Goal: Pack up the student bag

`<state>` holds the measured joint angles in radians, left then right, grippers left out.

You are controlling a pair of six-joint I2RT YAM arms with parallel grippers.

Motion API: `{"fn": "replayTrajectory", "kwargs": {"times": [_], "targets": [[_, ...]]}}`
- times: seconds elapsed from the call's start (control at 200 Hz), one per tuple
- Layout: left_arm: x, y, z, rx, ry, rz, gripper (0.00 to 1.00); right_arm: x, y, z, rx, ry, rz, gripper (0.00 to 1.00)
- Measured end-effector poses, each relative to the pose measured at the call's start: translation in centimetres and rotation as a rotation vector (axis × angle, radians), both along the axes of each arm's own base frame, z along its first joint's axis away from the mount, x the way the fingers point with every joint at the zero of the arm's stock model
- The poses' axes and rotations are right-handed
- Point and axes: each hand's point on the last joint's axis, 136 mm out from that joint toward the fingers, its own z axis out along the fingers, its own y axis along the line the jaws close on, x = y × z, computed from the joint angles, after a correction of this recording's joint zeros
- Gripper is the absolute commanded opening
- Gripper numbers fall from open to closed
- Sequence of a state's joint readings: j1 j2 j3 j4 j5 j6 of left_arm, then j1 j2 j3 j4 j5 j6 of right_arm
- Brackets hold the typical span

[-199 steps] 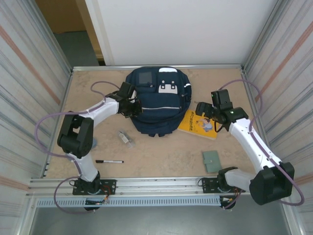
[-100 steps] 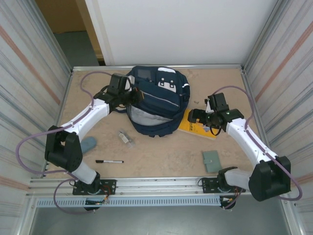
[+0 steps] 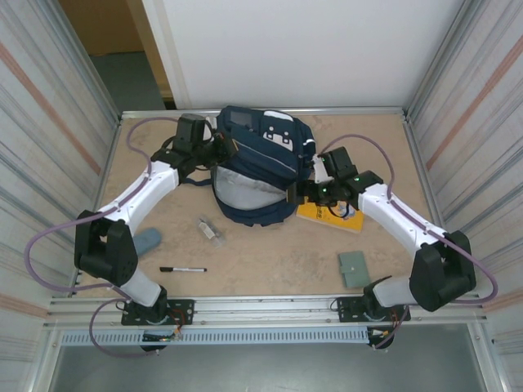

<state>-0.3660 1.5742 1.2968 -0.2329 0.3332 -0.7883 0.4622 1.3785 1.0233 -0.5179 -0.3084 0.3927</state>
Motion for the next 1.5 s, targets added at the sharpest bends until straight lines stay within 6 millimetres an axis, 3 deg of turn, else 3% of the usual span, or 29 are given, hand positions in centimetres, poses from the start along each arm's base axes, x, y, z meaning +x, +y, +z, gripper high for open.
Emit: {"fn": "replayTrajectory", "kwargs": {"times": [0.09, 0.225, 0.341, 0.416, 0.526, 0.666, 0.887, 1.062, 1.127, 1.233, 1.353, 1.438, 1.498], "targets": [[0.2, -0.1, 0.6, -0.012, -0.013, 0.004, 0.00, 0.5, 1.4, -0.7, -0.110, -0.102, 0.089, 0.90], [0.2, -0.1, 0.6, -0.019, -0.008, 0.009, 0.00, 1.5, 3.5, -3.2, -0.354, -0.273, 0.213, 0.92], [0.2, -0.1, 0.6, -0.020, -0.007, 0.011, 0.00, 4.5, 2.8, -4.5, -0.538, -0.357, 0.181, 0.92], [0.3, -0.1, 0.6, -0.021, -0.007, 0.010, 0.00, 7.1, 1.6, -3.8, -0.632, -0.407, 0.108, 0.91], [0.3, 0.1, 0.6, -0.020, -0.009, 0.009, 0.00, 9.4, 0.7, -1.1, -0.667, -0.491, 0.016, 0.91], [0.7, 0.7, 0.7, -0.023, -0.012, 0.015, 0.00, 10.3, 0.3, 1.2, -0.635, -0.540, -0.048, 0.92], [0.5, 0.7, 0.8, -0.027, -0.016, -0.007, 0.00, 11.1, -0.7, 1.6, -0.570, -0.509, -0.108, 0.93], [0.4, 1.1, -0.5, 0.020, -0.024, -0.017, 0.00, 10.2, -0.8, 0.3, -0.534, -0.432, -0.076, 0.94], [0.2, 1.7, -2.0, 0.061, -0.016, -0.003, 0.00, 9.3, -0.7, -1.0, -0.526, -0.386, -0.052, 0.95], [-0.7, 2.7, -5.6, 0.124, 0.025, 0.011, 0.00, 6.6, -1.5, -4.7, -0.508, -0.247, -0.026, 0.95], [-1.5, 3.6, -8.2, 0.166, 0.070, 0.017, 0.00, 3.0, -4.9, -8.4, -0.439, -0.032, -0.082, 0.94], [-1.6, 3.7, -8.6, 0.172, 0.068, 0.013, 0.00, 1.8, -7.4, -8.4, -0.364, 0.059, -0.179, 0.94], [-1.7, 3.6, -8.8, 0.176, 0.063, 0.007, 0.12, 1.5, -8.8, -7.6, -0.310, 0.089, -0.249, 0.94]]}}
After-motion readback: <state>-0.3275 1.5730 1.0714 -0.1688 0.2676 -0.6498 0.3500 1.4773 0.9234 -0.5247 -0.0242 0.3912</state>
